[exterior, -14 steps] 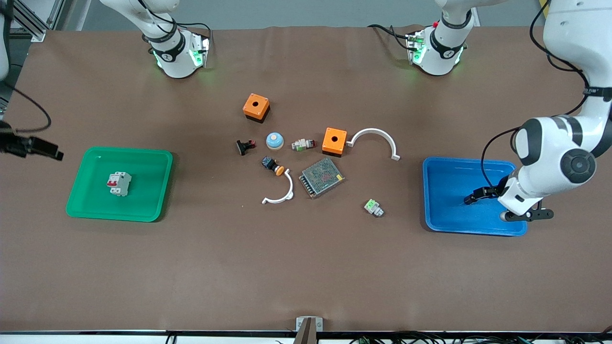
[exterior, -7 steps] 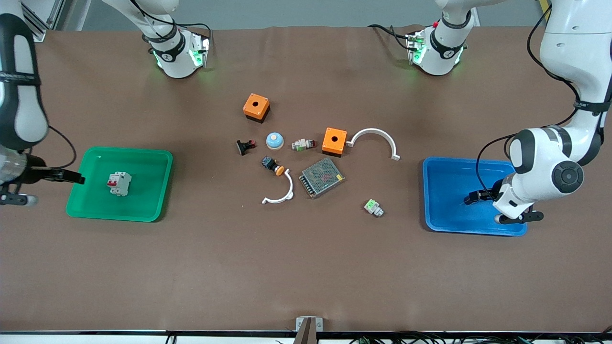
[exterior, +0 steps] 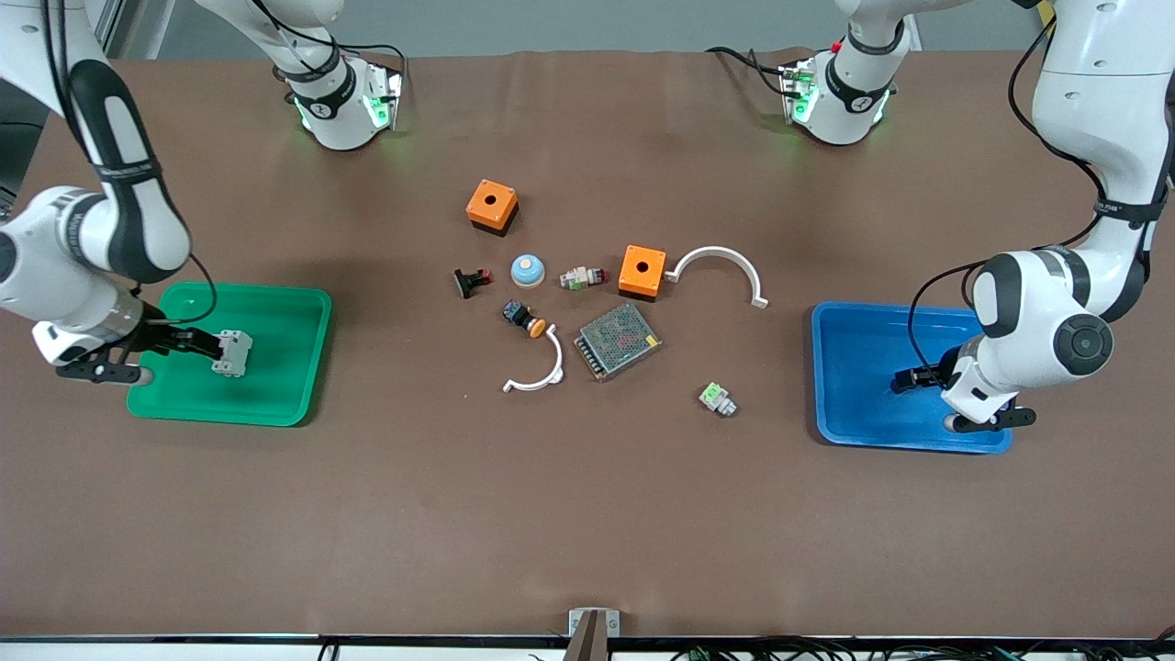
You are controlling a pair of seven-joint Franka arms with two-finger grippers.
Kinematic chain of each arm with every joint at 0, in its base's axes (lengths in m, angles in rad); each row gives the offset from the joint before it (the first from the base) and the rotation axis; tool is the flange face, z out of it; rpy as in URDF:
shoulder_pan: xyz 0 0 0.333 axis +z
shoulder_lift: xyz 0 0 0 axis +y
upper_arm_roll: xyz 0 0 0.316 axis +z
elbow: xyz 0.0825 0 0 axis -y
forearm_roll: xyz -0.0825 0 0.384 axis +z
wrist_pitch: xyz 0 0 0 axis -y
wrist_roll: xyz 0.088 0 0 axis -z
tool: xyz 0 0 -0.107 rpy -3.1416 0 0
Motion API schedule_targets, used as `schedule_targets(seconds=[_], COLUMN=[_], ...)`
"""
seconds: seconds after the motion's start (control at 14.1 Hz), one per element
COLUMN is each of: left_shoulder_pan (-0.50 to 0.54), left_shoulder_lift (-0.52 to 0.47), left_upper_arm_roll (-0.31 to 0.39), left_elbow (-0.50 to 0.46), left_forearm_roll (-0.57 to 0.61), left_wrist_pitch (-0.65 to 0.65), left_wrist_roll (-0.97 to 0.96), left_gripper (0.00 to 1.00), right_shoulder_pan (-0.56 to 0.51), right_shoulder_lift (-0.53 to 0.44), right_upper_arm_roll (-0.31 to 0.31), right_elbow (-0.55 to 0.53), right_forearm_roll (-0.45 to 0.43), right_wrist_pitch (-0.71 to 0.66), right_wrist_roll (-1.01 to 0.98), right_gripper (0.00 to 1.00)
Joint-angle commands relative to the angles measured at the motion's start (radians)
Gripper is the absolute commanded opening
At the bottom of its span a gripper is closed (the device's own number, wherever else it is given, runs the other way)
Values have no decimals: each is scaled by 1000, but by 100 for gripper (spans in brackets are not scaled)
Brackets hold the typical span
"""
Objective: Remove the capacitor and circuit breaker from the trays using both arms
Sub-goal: 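Grasp the capacitor with the left gripper while the right gripper grasps the breaker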
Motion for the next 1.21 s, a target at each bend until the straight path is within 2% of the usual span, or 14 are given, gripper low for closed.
schedule_targets(seconds=[0.0, 0.28, 0.43, 0.57, 0.71, 0.92, 0.99, 1.13], left_shoulder_pan=[4, -1, -4, -1, -1, -2, -2, -2], left_shoulder_lift=[37, 26, 24, 14, 9, -3, -3, 0], left_upper_arm_roll=[-3, -6, -7, -7, -7, -9, -14, -23], left_elbow=[12, 18, 18, 18, 18, 18, 18, 17], left_forearm_roll=[-13, -15, -18, -18, -18, -18, -19, -50], left_wrist_pitch=[31, 27, 27, 22, 19, 16, 16, 15], left_wrist_roll=[-3, -3, -3, 0, 3, 3, 3, 0], left_gripper=[70, 71, 71, 71, 71, 71, 70, 70], right_shoulder_pan=[8, 7, 7, 8, 8, 8, 10, 42], right_shoulder_lift=[11, 57, 67, 74, 79, 77, 74, 48], right_upper_arm_roll=[-1, -1, -1, -1, -1, -1, 1, 2], right_elbow=[-77, -78, -80, -78, -78, -75, -69, -22], right_forearm_roll=[17, 18, 17, 18, 17, 17, 18, 17], right_wrist_pitch=[106, 147, 152, 152, 152, 141, 135, 47], right_wrist_roll=[-10, -10, -10, -10, -8, 0, 0, -2], right_gripper=[100, 93, 84, 68, 42, 10, 3, 2])
